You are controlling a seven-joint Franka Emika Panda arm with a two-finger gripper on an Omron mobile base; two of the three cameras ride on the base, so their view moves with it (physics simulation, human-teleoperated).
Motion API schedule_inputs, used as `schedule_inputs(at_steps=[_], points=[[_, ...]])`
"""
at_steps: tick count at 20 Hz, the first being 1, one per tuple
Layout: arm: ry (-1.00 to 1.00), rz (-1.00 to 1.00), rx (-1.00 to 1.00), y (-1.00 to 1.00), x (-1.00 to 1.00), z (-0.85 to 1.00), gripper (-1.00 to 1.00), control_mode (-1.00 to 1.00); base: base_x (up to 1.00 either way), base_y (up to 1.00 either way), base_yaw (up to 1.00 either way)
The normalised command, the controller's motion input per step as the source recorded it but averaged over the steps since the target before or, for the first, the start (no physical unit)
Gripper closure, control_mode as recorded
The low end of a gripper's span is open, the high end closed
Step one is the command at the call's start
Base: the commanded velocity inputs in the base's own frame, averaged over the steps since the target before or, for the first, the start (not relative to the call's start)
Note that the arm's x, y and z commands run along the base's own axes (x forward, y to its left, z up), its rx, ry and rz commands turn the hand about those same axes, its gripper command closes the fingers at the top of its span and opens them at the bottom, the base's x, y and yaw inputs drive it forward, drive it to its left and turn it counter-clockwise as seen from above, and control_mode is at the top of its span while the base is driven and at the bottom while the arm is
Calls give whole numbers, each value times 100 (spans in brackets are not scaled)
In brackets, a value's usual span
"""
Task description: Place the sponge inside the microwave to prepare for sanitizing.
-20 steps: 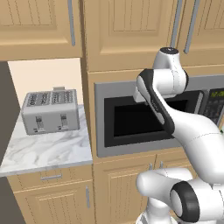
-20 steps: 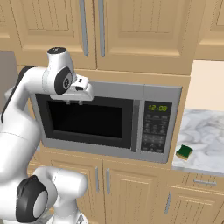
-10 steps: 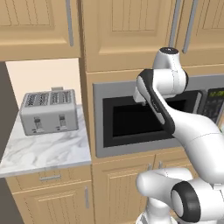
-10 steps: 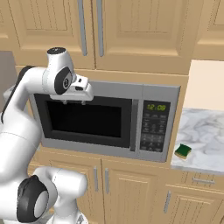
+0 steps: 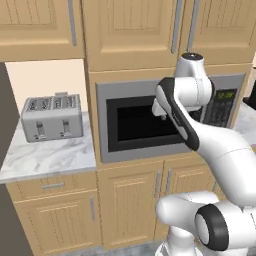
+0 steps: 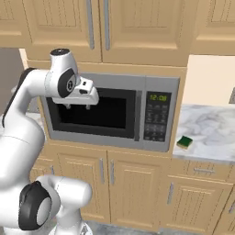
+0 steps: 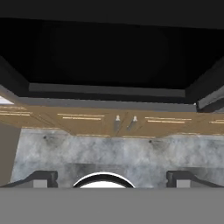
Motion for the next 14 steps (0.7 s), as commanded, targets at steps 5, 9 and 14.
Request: schedule_inputs(at_steps=[5, 9, 14], points=[[0, 0, 0, 0, 0, 0, -100, 100, -58, -41, -1], [0, 0, 0, 0, 0, 0, -100, 100, -43, -43, 0], [0, 0, 0, 0, 0, 0, -100, 100, -1, -29, 0]])
